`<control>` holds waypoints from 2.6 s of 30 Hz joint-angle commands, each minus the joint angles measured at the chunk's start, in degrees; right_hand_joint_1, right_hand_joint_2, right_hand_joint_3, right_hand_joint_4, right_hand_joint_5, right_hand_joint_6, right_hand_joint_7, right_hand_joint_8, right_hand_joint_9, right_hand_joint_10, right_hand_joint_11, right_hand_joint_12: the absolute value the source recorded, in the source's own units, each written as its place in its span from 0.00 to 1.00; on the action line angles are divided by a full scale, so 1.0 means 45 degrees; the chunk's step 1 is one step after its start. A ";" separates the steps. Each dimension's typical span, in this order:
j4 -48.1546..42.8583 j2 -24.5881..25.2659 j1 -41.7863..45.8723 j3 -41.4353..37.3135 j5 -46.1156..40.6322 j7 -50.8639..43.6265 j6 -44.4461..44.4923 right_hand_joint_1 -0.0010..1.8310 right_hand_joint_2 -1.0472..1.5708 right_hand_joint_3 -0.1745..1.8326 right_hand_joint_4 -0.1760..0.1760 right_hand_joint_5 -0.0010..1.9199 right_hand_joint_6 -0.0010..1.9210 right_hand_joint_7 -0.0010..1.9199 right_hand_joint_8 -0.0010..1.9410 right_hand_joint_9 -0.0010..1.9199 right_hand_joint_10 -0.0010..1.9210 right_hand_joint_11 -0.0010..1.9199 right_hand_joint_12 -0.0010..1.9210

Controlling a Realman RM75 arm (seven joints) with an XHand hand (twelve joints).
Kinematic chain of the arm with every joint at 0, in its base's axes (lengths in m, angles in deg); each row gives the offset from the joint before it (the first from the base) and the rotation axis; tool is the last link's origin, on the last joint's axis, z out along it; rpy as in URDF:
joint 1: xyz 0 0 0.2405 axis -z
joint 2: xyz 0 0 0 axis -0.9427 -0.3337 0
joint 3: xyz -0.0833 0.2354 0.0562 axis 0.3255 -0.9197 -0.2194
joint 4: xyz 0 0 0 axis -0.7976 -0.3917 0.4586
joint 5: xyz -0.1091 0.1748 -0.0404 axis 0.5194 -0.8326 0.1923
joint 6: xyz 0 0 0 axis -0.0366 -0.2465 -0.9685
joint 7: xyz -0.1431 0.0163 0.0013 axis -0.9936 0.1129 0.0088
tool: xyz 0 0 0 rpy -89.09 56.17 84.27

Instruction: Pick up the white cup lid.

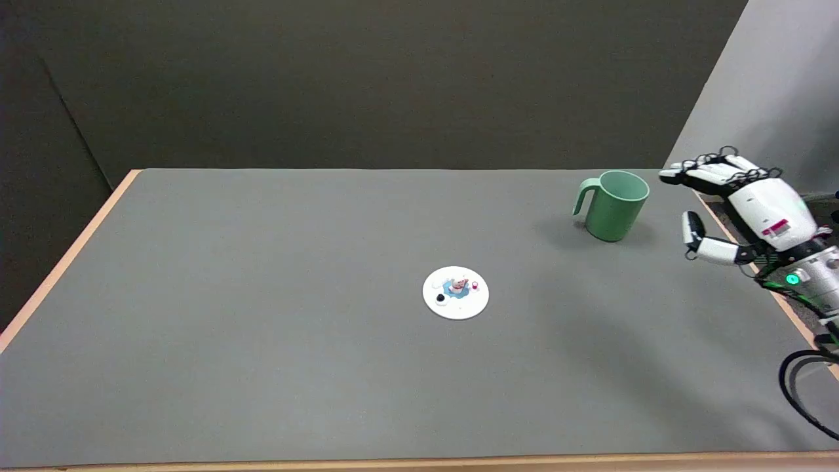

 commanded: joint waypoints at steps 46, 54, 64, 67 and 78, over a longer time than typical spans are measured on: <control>0.4920 0.2383 -0.3891 0.6553 0.0964 0.0006 0.5226 0.48 0.72 0.60 0.52 0.30 0.10 0.29 0.08 0.29 0.09 0.08 0.38; 0.4457 0.2572 -0.4646 0.7453 0.0964 0.0034 0.5226 0.48 0.72 0.60 0.52 0.30 0.10 0.30 0.08 0.29 0.09 0.08 0.39; 0.4403 0.2615 -0.4583 0.7769 0.0911 0.0095 0.5368 0.47 0.71 0.60 0.53 0.30 0.10 0.30 0.08 0.29 0.09 0.08 0.38; 0.4342 0.2641 -0.4573 0.7796 0.0884 0.0095 0.5385 0.47 0.71 0.60 0.53 0.30 0.11 0.29 0.08 0.29 0.09 0.07 0.38; 0.3916 0.2802 -0.4636 0.7938 0.0858 0.0113 0.5385 0.55 0.71 0.64 0.52 0.26 0.18 0.25 0.15 0.25 0.17 0.07 0.38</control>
